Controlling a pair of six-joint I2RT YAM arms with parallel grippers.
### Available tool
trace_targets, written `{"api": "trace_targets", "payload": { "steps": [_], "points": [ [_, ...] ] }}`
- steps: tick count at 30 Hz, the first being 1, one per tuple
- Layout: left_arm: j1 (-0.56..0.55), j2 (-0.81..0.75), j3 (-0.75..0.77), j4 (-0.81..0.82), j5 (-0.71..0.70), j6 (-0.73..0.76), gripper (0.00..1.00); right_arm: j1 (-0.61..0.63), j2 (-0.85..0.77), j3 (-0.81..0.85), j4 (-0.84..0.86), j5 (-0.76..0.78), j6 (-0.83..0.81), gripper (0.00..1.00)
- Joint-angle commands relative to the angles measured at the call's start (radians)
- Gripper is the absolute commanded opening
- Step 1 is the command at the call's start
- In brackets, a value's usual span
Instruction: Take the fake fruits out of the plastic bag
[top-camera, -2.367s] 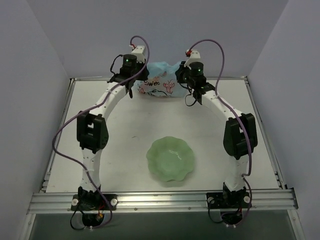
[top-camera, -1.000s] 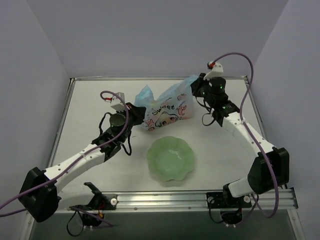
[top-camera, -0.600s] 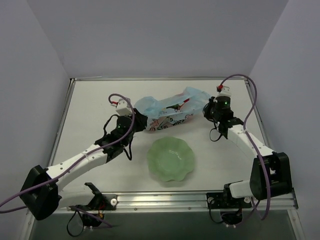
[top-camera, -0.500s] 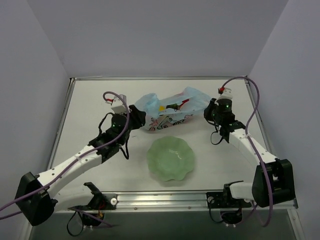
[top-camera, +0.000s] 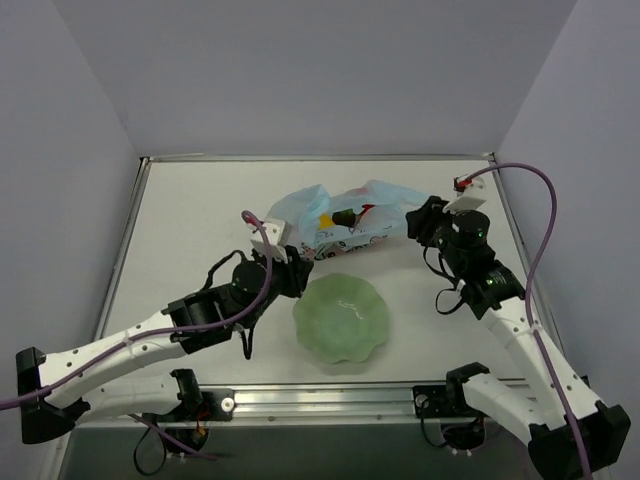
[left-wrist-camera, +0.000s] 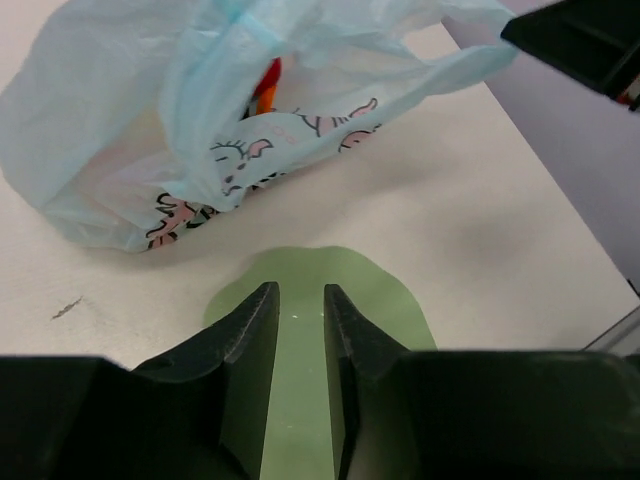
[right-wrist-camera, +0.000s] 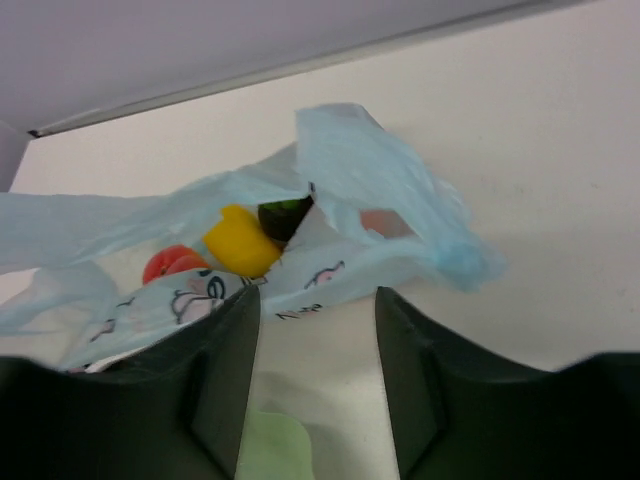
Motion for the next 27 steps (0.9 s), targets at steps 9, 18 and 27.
{"api": "trace_targets", "payload": {
  "steps": [9,18,27],
  "points": [
    [0.017,0.39,0.382,0.015,0.042,0.229,0.2,0.177,0.143,0.159,0.016,0.008,-0.03,0.0],
    [0.219,0.631,0.525,-0.082,0.196,0.21,0.14,0.177,0.407,0.222,0.086,-0.001,-0.059,0.0],
    [0.313,0.694,0.517,-0.091,0.207,0.209,0.14,0.139,0.748,0.507,0.111,0.018,-0.134,0.0]
  ]
}}
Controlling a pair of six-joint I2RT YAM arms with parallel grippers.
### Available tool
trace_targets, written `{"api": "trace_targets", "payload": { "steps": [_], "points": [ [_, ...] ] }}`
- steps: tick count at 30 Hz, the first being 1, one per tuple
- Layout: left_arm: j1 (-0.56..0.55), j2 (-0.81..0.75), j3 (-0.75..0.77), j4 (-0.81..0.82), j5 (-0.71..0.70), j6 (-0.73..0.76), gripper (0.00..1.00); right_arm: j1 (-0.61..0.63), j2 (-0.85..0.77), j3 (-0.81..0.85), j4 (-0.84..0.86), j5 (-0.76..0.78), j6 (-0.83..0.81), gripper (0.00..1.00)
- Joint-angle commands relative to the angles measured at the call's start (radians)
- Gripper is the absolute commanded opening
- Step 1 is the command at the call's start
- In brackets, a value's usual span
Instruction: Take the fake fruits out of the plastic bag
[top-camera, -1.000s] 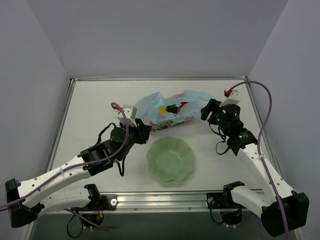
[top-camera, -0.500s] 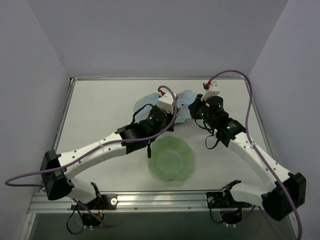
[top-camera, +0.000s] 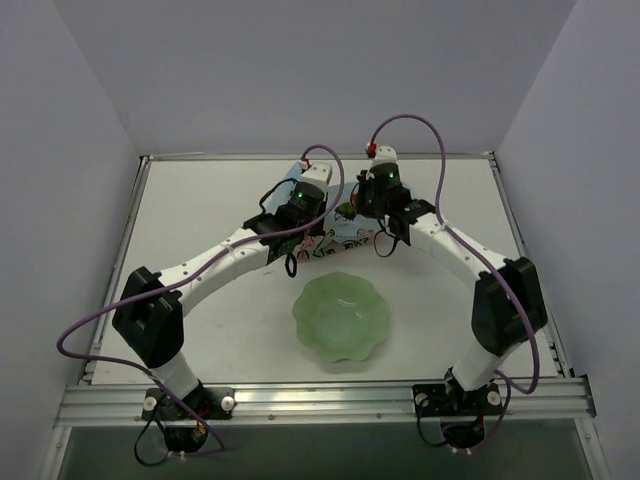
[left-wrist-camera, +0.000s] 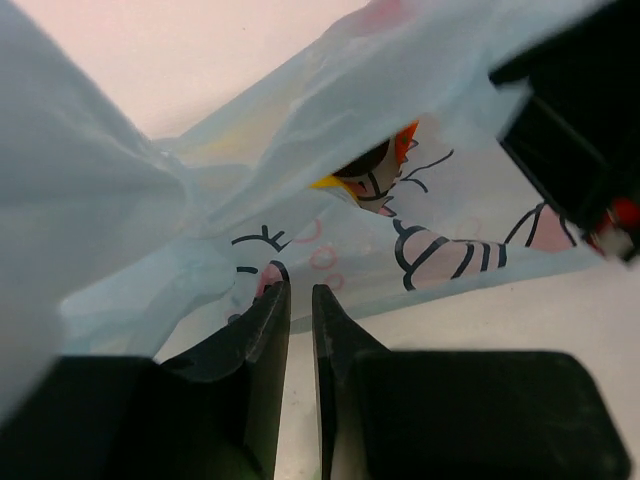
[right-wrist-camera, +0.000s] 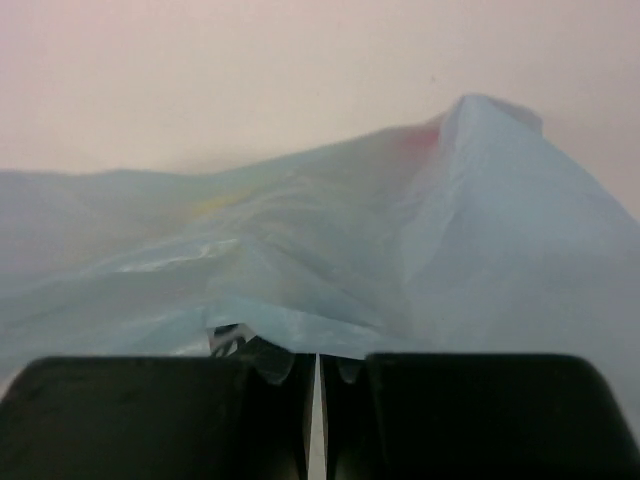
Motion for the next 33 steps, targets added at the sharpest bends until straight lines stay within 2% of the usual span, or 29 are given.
{"api": "trace_targets", "payload": {
  "steps": [1,4,13,16,20,21,22,24,25,27,29,33],
  "points": [
    [-0.002,-0.001,0.024,-0.005,0.003,0.017,0.14,-0.034,0.105,0.147,0.058,0.022,-0.049,0.0],
    [0.007,0.0,-0.059,0.027,0.003,-0.006,0.13,-0.049,0.262,0.253,0.058,0.038,-0.05,0.0],
    [0.01,-0.034,-0.284,0.14,0.091,-0.112,0.08,-0.079,0.548,0.523,0.074,0.024,-0.035,0.0],
    [0.013,-0.058,-0.307,0.13,0.101,-0.126,0.05,-0.076,0.582,0.54,0.074,0.007,-0.027,0.0],
    [0.009,-0.211,-0.332,0.216,0.137,-0.147,0.06,-0.068,0.53,0.482,0.097,-0.011,-0.029,0.0],
    [0.009,-0.236,-0.326,0.234,0.122,-0.149,0.08,-0.068,0.509,0.459,0.12,-0.015,-0.027,0.0],
    [0.009,-0.256,-0.32,0.244,0.114,-0.161,0.19,-0.069,0.467,0.413,0.136,-0.018,-0.024,0.0],
    [0.01,-0.297,-0.3,0.268,0.05,-0.169,0.33,-0.069,0.43,0.375,0.16,-0.027,-0.018,0.0],
    [0.01,-0.302,-0.291,0.271,0.02,-0.166,0.5,-0.069,0.401,0.358,0.162,-0.027,-0.015,0.0],
    [0.027,-0.287,-0.245,0.247,-0.033,-0.162,0.64,-0.069,0.378,0.319,0.17,-0.076,-0.006,0.0],
    [0.046,-0.243,-0.208,0.227,-0.027,-0.161,0.74,-0.068,0.357,0.295,0.173,-0.096,0.002,0.0],
    [0.069,-0.163,-0.104,0.112,-0.057,-0.141,0.8,-0.068,0.331,0.262,0.182,-0.119,0.011,0.0]
  ]
}}
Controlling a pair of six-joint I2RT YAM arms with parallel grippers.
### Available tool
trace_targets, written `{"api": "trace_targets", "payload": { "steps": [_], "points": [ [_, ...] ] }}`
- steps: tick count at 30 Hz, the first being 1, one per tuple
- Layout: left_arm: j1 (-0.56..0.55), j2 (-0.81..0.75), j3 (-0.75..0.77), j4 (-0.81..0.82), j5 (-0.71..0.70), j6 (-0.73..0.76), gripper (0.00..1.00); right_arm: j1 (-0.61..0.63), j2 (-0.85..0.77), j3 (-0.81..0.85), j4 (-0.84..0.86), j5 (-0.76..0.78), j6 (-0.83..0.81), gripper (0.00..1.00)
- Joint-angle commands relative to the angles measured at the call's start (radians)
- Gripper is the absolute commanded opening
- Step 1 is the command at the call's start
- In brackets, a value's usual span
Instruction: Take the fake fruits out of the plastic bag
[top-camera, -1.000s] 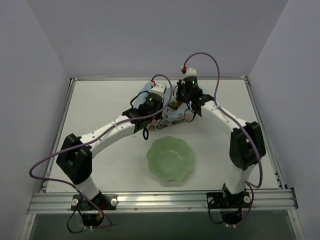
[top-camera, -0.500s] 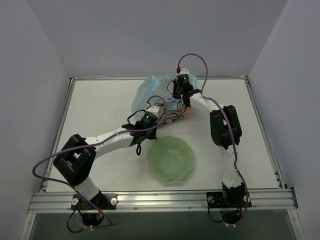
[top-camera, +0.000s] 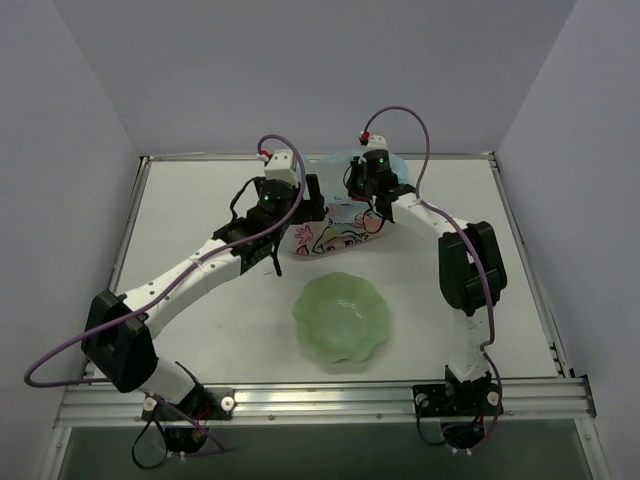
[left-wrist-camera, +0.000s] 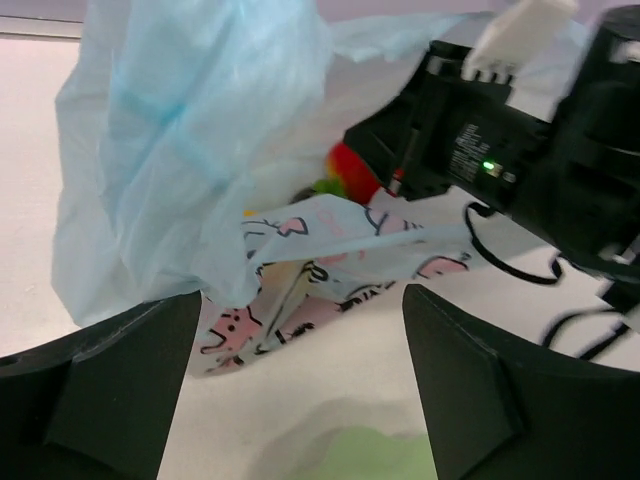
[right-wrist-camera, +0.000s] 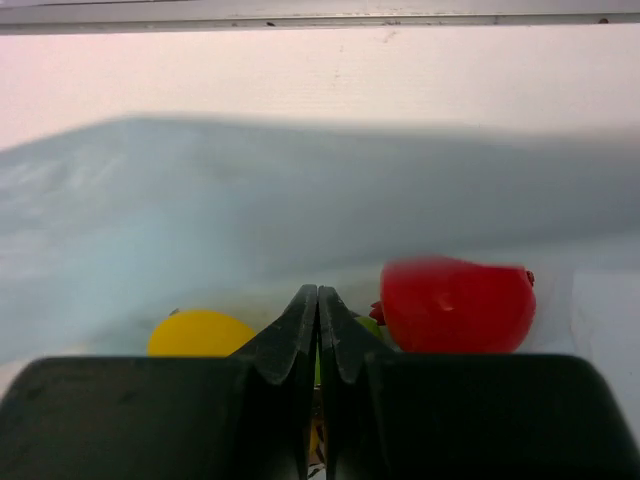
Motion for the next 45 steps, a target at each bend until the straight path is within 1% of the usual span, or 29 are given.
{"api": "trace_targets", "payload": {
  "steps": [1,3,5,11,12,13,14,15,17,19,22,23,25,27,28,29,31,32,33,36,37,39,40,42,43,45],
  "points": [
    [0.028,0.069,0.07,-0.098,-0.051,0.01,0.81,0.005,-0.071,-0.029,0.051,-0.041,0.019,0.0],
    [0.042,0.115,0.099,-0.114,-0.046,0.014,0.82,0.005,-0.082,-0.036,0.053,-0.049,0.017,0.0],
    [0.059,0.149,0.113,-0.117,-0.072,0.023,0.83,0.006,-0.088,-0.042,0.051,-0.059,0.013,0.0],
    [0.117,0.194,0.105,-0.029,-0.083,0.033,0.83,0.006,-0.102,-0.085,0.054,-0.072,-0.014,0.0],
    [0.12,0.189,0.095,0.035,-0.1,0.032,0.83,0.003,-0.101,-0.091,0.054,-0.073,-0.018,0.0],
    [0.123,0.183,0.079,0.059,-0.095,0.026,0.86,0.003,-0.101,-0.104,0.054,-0.073,-0.021,0.0],
    [0.125,0.159,0.034,0.095,-0.082,0.026,0.88,0.003,-0.101,-0.112,0.054,-0.075,-0.029,0.0],
    [0.126,0.145,0.007,0.163,-0.068,0.026,0.89,0.005,-0.102,-0.12,0.054,-0.081,-0.03,0.0],
    [0.126,0.111,-0.055,0.217,-0.028,0.026,0.92,0.003,-0.107,-0.138,0.057,-0.081,-0.035,0.0],
    [0.128,0.105,-0.067,0.253,-0.02,0.03,0.92,0.005,-0.111,-0.143,0.059,-0.081,-0.032,0.0],
    [0.147,0.138,-0.009,0.221,0.027,0.055,0.83,0.005,-0.125,-0.151,0.065,-0.089,-0.023,0.0],
    [0.151,0.161,0.005,0.215,0.04,0.064,0.78,0.006,-0.128,-0.154,0.065,-0.09,-0.021,0.0],
    [0.161,0.189,0.045,0.207,0.052,0.089,0.74,0.006,-0.141,-0.157,0.065,-0.087,-0.021,0.0],
    [0.175,0.238,0.068,0.202,0.076,0.104,0.64,0.005,-0.15,-0.157,0.062,-0.087,-0.023,0.0],
    [0.189,0.267,0.087,0.198,0.079,0.116,0.56,0.005,-0.153,-0.157,0.059,-0.086,-0.026,0.0],
    [0.198,0.28,0.091,0.187,0.089,0.118,0.41,0.005,-0.156,-0.155,0.057,-0.084,-0.027,0.0],
    [0.224,0.297,0.082,0.193,0.101,0.11,0.26,0.005,-0.156,-0.155,0.056,-0.083,-0.03,0.0],
    [0.23,0.295,0.072,0.202,0.106,0.106,0.1,0.005,-0.153,-0.154,0.057,-0.081,-0.032,0.0],
    [0.235,0.283,0.033,0.214,0.106,0.096,0.03,0.003,-0.148,-0.151,0.057,-0.081,-0.034,0.0],
    [0.24,0.252,-0.031,0.259,0.121,0.084,0.02,0.003,-0.13,-0.134,0.056,-0.086,-0.035,0.0],
    [0.24,0.223,-0.086,0.285,0.124,0.077,0.02,0.003,-0.125,-0.129,0.056,-0.087,-0.035,0.0],
    [0.238,0.17,-0.154,0.316,0.124,0.034,0.02,0.002,-0.113,-0.122,0.057,-0.089,-0.034,0.0],
    [0.238,0.151,-0.222,0.345,0.126,0.02,0.02,0.002,-0.107,-0.115,0.059,-0.087,-0.032,0.0],
    [0.238,0.105,-0.284,0.366,0.133,-0.032,0.02,0.003,-0.09,-0.114,0.062,-0.079,-0.027,0.0],
    [0.237,0.093,-0.345,0.392,0.145,-0.051,0.02,0.005,-0.078,-0.114,0.063,-0.07,-0.029,0.0],
    [0.224,0.065,-0.399,0.423,0.176,-0.1,0.02,0.005,-0.067,-0.12,0.063,-0.025,-0.027,0.0]
  ]
}}
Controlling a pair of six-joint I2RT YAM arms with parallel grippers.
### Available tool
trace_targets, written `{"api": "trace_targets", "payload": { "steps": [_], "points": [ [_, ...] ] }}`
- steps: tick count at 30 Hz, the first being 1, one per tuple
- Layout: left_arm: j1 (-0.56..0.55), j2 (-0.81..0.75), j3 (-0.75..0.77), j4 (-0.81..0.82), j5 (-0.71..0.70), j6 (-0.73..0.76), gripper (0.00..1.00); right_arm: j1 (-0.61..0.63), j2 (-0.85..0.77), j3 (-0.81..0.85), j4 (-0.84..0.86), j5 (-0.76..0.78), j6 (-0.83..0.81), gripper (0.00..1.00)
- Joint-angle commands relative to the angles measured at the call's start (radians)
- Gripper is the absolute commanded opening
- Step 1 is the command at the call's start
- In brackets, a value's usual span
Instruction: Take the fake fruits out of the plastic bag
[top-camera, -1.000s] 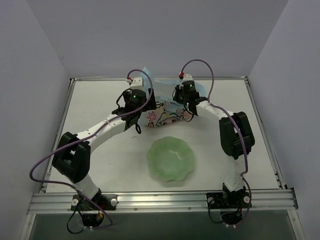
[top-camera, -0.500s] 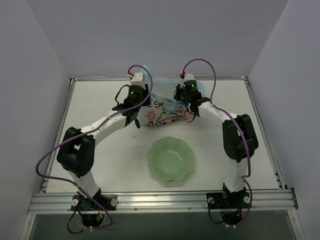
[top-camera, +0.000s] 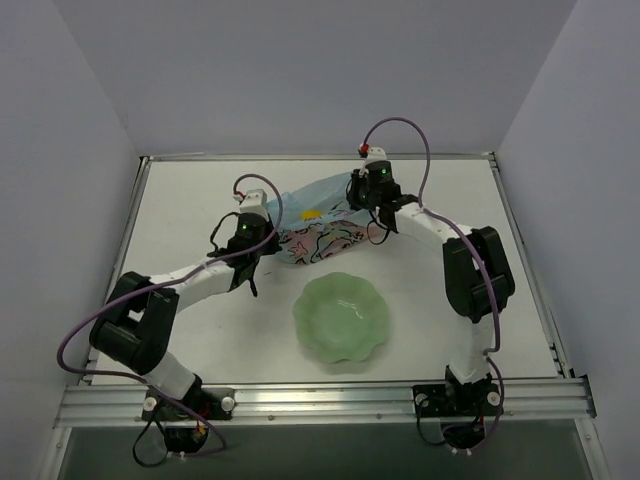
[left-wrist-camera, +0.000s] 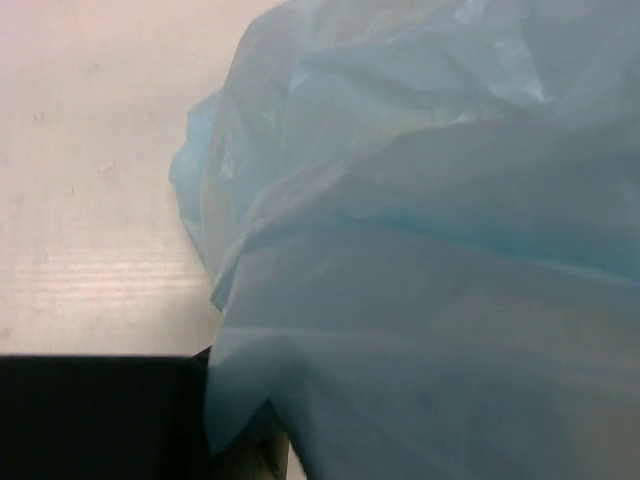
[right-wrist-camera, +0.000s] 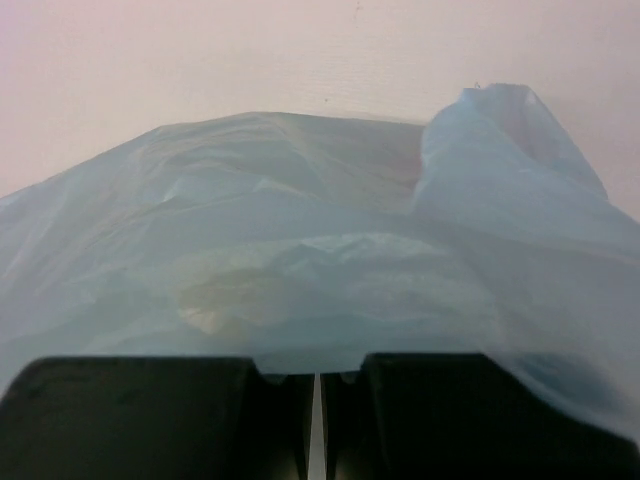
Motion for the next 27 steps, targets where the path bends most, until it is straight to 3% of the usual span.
{"api": "trace_targets", "payload": {
  "steps": [1,5,10,13,14,17,20,23,27],
  "points": [
    [-0.019,-0.087,-0.064,0.113,0.044,-0.108,0.02,0.004,0.029,0.024,0.024,0.065,-0.008,0.0],
    [-0.095,-0.132,-0.211,0.144,0.022,-0.146,0.02,0.004,0.073,0.068,-0.008,0.088,-0.033,0.0],
    [-0.146,-0.201,-0.285,0.127,-0.01,-0.172,0.03,0.006,0.144,0.174,-0.098,0.111,-0.087,0.0],
    [-0.154,-0.282,-0.268,0.03,0.015,-0.151,0.36,0.009,0.152,0.2,-0.124,0.114,-0.093,0.0],
    [-0.157,-0.316,-0.259,-0.006,0.019,-0.148,0.57,0.015,0.138,0.193,-0.123,0.114,-0.094,0.0],
    [-0.204,-0.49,-0.203,-0.164,-0.007,-0.111,0.7,0.023,0.109,0.162,-0.121,0.114,-0.094,0.0],
    [-0.284,-0.627,-0.095,-0.355,-0.088,-0.076,0.68,0.026,0.086,0.136,-0.118,0.114,-0.08,0.0],
    [-0.371,-0.667,0.0,-0.481,-0.122,-0.062,0.53,0.027,0.072,0.117,-0.112,0.114,-0.067,0.0],
    [-0.5,-0.554,0.11,-0.531,-0.125,-0.02,0.29,0.027,0.055,0.108,-0.112,0.112,-0.059,0.0]
  ]
}}
